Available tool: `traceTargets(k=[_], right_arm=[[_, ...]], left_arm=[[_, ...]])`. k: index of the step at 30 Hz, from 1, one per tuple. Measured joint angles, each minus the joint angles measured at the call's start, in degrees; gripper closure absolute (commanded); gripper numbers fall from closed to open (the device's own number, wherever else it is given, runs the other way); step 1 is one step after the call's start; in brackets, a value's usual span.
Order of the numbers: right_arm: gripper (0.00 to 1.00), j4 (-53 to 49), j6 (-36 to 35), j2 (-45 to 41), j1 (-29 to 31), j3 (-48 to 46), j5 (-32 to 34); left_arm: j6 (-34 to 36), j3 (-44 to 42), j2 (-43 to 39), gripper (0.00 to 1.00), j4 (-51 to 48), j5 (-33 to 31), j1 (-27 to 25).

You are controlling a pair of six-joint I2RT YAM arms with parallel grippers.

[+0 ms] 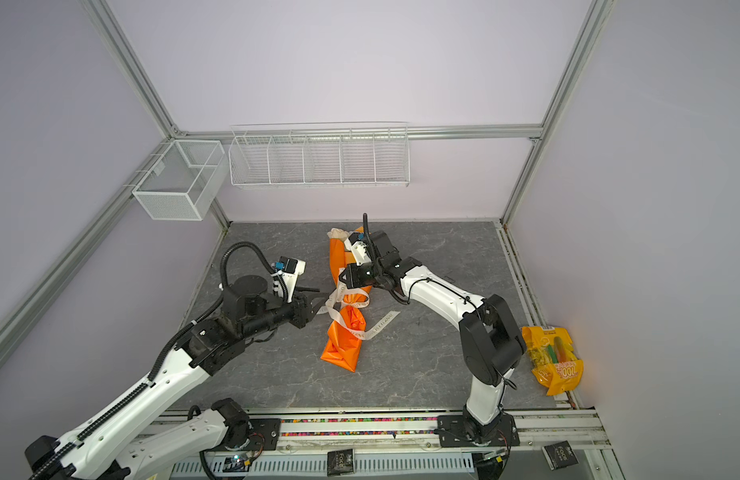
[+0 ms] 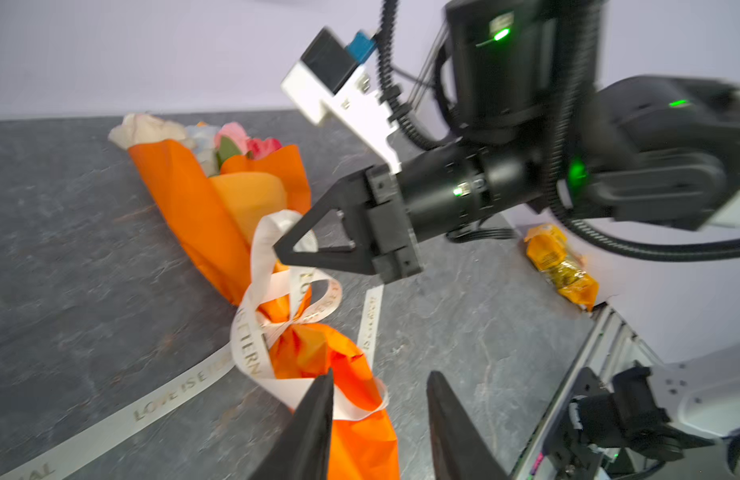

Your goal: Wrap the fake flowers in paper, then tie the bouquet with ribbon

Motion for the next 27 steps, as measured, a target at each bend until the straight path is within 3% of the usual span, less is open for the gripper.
traceTargets(k=[5, 8, 20, 27], right_arm=[[0.9, 0.1, 0.8, 0.0, 0.0, 0.0, -1.2], [0.9, 0.2, 1.4, 0.0, 0.0, 0.0, -1.7], [0.89, 0.5, 2.0, 0.0, 0.1, 0.0, -2.1], [0.91, 0.5, 2.2, 0.0, 0.1, 0.0, -2.1]], left_arm=[[4.0, 1.2, 14.2, 0.62, 0.1, 3.1, 0.8], [7.0, 1.2, 18.3, 0.57, 1.1, 4.0, 0.8], [13.2, 1.2, 22.3, 0.59, 14.3, -0.9, 1.0], [15.2, 1.2, 23.2, 0.59, 12.8, -1.6, 1.1]])
